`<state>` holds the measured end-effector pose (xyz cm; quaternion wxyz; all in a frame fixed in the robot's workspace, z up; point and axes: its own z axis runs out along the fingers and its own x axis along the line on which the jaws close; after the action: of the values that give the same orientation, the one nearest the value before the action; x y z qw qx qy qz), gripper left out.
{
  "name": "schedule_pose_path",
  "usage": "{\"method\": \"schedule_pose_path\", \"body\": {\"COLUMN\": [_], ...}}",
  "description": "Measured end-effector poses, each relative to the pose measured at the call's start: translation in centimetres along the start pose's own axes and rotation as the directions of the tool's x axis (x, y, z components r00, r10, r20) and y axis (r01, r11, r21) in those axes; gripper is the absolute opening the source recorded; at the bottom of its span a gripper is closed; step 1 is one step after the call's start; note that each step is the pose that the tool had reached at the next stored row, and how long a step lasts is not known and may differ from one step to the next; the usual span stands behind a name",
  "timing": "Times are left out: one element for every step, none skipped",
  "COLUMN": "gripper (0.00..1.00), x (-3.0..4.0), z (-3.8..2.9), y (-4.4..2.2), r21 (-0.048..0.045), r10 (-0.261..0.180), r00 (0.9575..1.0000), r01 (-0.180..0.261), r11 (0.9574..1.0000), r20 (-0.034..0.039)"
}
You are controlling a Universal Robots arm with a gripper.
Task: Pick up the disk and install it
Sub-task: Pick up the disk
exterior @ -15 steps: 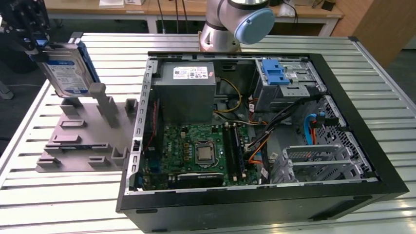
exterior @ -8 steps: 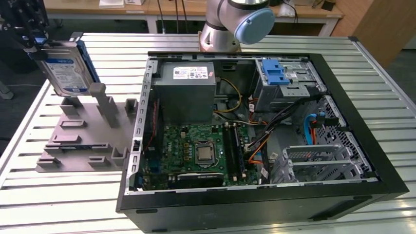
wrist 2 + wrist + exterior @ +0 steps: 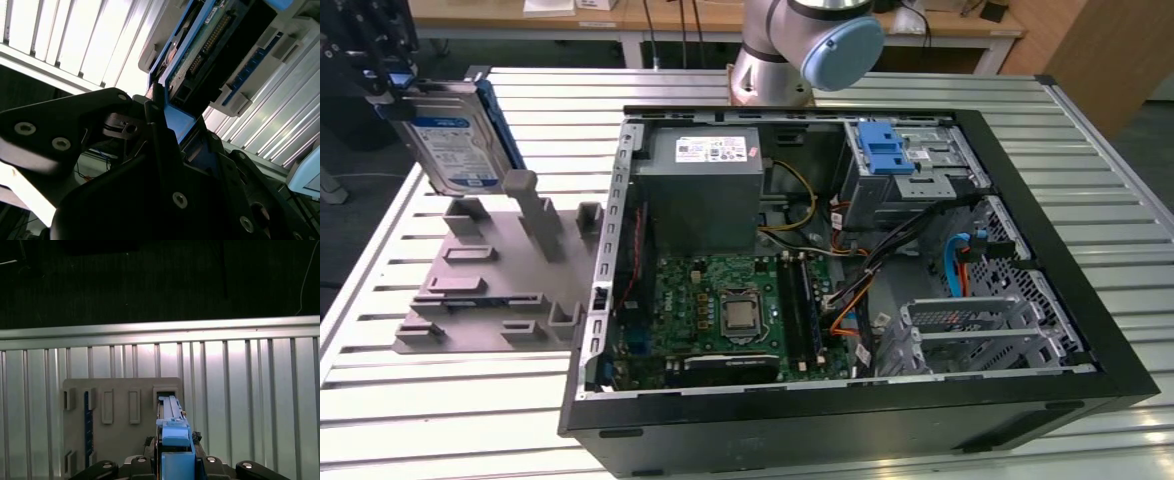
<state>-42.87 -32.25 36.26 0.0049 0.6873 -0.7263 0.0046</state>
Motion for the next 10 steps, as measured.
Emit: {"method": "schedule_pose_path", "body": {"gripper": [0.36,0.36,0.36,0.36,0.36,0.36,0.36,0.36,0.36,0.36], "x": [0.0,0.0,0.0,0.0,0.0,0.0,0.0,0.0,0.0,0.0], "z": [-0.04,-0.08,-0.12,-0.16,-0.2,-0.25,-0.3,-0.35,-0.4,-0.45], "y": [0.0,0.0,0.0,0.0,0.0,0.0,0.0,0.0,0.0,0.0], "r21": [0.0001,0.0001,0.0001,0.0002,0.0001,0.0001,0.0001,0.0001,0.0002,0.0001], "r10": [0.0,0.0,0.0,0.0,0.0,0.0,0.0,0.0,0.0,0.0], "r00": [1.0,1.0,1.0,1.0,1.0,1.0,1.0,1.0,1.0,1.0], "r01": [0.0,0.0,0.0,0.0,0.0,0.0,0.0,0.0,0.0,0.0], "r11": [1.0,1.0,1.0,1.0,1.0,1.0,1.0,1.0,1.0,1.0], "r20": [0.0,0.0001,0.0,0.0001,0.0,0.0001,0.0,0.0,0.0001,0.0001]}}
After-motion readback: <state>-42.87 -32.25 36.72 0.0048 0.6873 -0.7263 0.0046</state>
